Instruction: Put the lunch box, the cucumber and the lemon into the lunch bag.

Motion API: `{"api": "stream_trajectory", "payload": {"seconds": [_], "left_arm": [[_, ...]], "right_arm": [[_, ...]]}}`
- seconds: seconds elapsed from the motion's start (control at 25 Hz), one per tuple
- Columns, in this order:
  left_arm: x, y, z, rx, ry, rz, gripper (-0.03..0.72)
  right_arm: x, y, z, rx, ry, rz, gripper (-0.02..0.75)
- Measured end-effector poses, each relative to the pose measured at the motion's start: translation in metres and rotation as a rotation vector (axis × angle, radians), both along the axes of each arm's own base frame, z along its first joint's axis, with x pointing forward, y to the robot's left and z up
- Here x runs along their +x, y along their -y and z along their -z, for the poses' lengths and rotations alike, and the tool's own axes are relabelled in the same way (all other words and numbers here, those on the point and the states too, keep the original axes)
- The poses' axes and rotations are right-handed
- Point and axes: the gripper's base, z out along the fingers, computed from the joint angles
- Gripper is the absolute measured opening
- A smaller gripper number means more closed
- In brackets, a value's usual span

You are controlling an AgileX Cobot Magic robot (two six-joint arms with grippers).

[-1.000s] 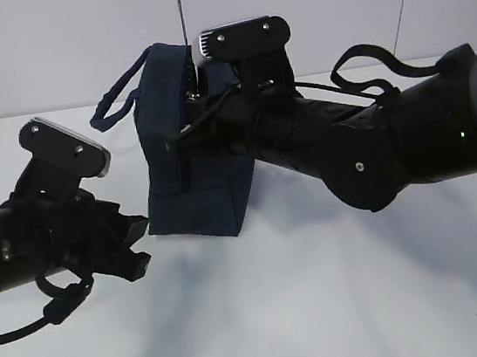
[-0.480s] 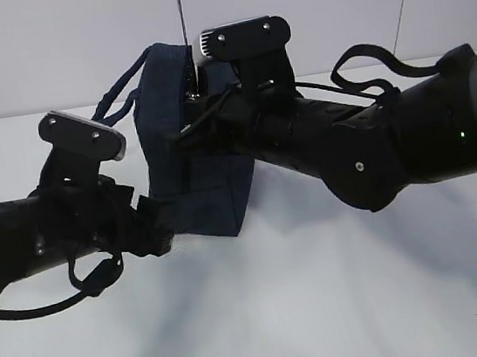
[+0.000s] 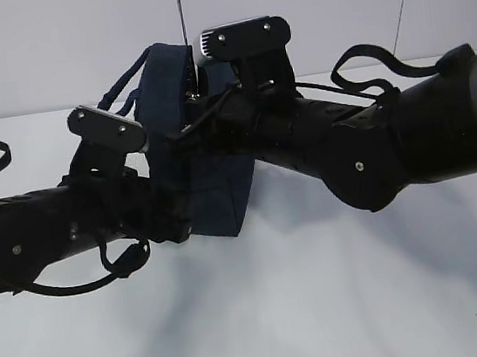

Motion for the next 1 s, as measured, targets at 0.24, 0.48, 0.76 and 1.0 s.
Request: {"api": "stream_trajectory", "payload": {"seconds": [0.24, 0.48, 0.76, 1.0], "left_arm": [[0.0045, 0.0024, 0.0017, -0.023, 0.022, -0.011, 0.272], [0.0051, 0.0026, 0.0029, -0.026, 0.027, -0.013, 0.051], [0.0053, 0.0028, 0.0031, -0.026, 0.03, -0.012, -0.006], [0.0038, 0.0015, 0.0044, -0.027, 0.038, -0.012, -0.007]], "right_arm": [[0.0, 0.0, 0.0002, -0.001, -0.002, 0.0, 0.0], [0.0, 0.0001, 0.0002, 0.0, -0.003, 0.001, 0.0], [0.0005, 0.0009, 0.0001, 0.015, -0.01, 0.017, 0.0], [0.002, 0.0026, -0.0015, 0.052, -0.011, 0.05, 0.0]]}}
